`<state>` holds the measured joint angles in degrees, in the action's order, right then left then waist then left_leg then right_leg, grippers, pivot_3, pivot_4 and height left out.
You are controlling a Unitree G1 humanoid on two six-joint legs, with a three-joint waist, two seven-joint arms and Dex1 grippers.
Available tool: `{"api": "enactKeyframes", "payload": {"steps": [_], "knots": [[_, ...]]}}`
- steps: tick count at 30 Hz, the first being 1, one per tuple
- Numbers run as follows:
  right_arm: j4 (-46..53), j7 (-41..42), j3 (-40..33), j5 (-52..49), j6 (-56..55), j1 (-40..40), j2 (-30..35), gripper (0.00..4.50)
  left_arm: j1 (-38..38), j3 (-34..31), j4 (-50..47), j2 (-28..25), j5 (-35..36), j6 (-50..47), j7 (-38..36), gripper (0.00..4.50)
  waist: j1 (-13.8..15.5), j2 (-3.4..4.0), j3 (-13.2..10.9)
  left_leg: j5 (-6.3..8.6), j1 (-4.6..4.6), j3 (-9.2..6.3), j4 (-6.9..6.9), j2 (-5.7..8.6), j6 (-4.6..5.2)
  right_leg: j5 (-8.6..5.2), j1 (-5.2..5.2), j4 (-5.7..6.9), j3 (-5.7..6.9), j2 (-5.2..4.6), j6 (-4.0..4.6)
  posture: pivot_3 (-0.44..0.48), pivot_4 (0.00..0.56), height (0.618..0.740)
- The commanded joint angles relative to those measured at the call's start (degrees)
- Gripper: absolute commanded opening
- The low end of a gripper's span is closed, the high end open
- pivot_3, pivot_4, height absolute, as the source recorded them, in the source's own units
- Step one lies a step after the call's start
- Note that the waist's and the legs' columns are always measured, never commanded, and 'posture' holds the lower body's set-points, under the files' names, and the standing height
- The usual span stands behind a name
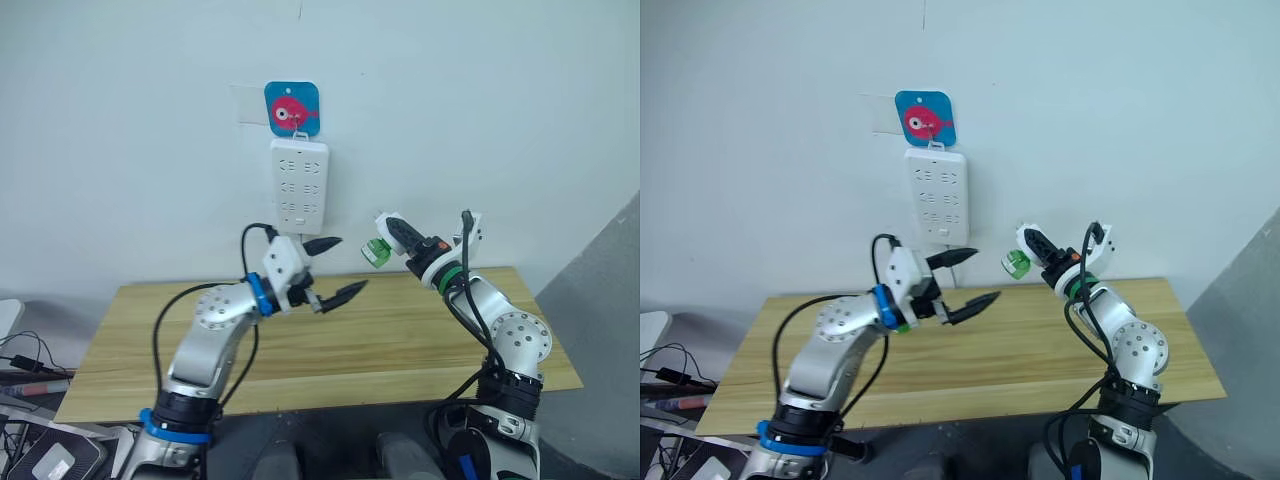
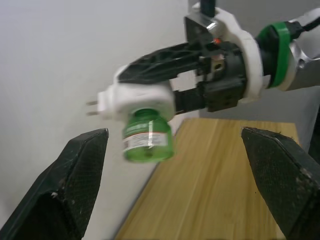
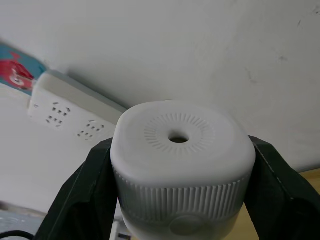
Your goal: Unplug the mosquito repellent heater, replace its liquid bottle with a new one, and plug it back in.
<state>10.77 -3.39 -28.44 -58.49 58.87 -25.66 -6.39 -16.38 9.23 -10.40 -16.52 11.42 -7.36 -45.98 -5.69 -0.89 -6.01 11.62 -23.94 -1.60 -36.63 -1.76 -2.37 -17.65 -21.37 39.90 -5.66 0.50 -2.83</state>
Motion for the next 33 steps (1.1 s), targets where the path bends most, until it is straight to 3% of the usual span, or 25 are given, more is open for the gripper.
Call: {"api": "enactKeyframes", "payload": {"steps": [1, 7, 19, 22, 28, 33], "knots": [[1.1, -3.0, -1.2, -8.6, 0.7, -1.0, 0.1, 2.95, -1.2, 1.3, 1.9, 3.6, -2.7, 4.1, 5.4, 4.49, -0.2, 0.05, 0.0, 0.00, 0.00, 0.03, 0.01, 0.00, 0.00, -0.03, -0.02, 0.00, -0.03, 0.00, -0.06, -0.061, 0.100, 0.740], [1.8, -6.2, 0.2, -16.9, 1.1, 1.4, 2.1, 2.95, -2.5, 2.8, 7.4, 9.0, -6.5, 10.2, 11.3, 4.49, -0.7, 0.06, 0.0, 0.00, -0.01, 0.07, 0.01, 0.00, 0.00, -0.10, -0.02, -0.03, -0.07, 0.02, -0.19, -0.073, 0.092, 0.740], [2.6, -10.0, 5.4, -25.3, -2.2, 3.5, 5.6, 2.95, -2.0, 4.8, 10.4, 9.5, -8.3, 13.0, 12.5, 4.49, -0.9, 0.06, -0.1, 0.00, -0.06, 0.09, 0.05, -0.01, 0.00, -0.12, -0.03, -0.18, -0.09, 0.04, -0.21, -0.071, 0.094, 0.740], [2.8, -10.8, 6.7, -26.7, -3.3, 4.1, 6.5, 2.95, -1.9, 4.2, 10.5, 9.9, -7.9, 13.2, 13.3, 3.96, -0.9, 0.06, -0.1, 0.00, -0.08, 0.10, 0.11, -0.02, 0.00, -0.12, -0.03, -0.30, -0.10, 0.04, -0.21, -0.070, 0.093, 0.740], [2.9, -12.3, 8.6, -28.7, -5.7, 4.7, 7.6, 2.95, -1.5, 4.5, 10.3, 10.0, -7.9, 12.9, 13.8, 2.24, -0.9, 0.05, -0.1, 0.00, -0.12, 0.10, 0.24, -0.03, 0.00, -0.12, -0.03, -0.51, -0.09, 0.04, -0.22, -0.067, 0.091, 0.740], [3.0, -12.6, 10.0, -30.1, -6.8, 5.1, 8.8, 2.95, -0.8, 4.9, 10.7, 10.2, -8.3, 13.0, 14.3, 2.25, -0.8, 0.05, -0.1, 0.00, -0.13, 0.09, 0.44, -0.03, 0.00, -0.11, -0.03, -0.72, -0.08, 0.04, -0.22, -0.065, 0.091, 0.740]]}}
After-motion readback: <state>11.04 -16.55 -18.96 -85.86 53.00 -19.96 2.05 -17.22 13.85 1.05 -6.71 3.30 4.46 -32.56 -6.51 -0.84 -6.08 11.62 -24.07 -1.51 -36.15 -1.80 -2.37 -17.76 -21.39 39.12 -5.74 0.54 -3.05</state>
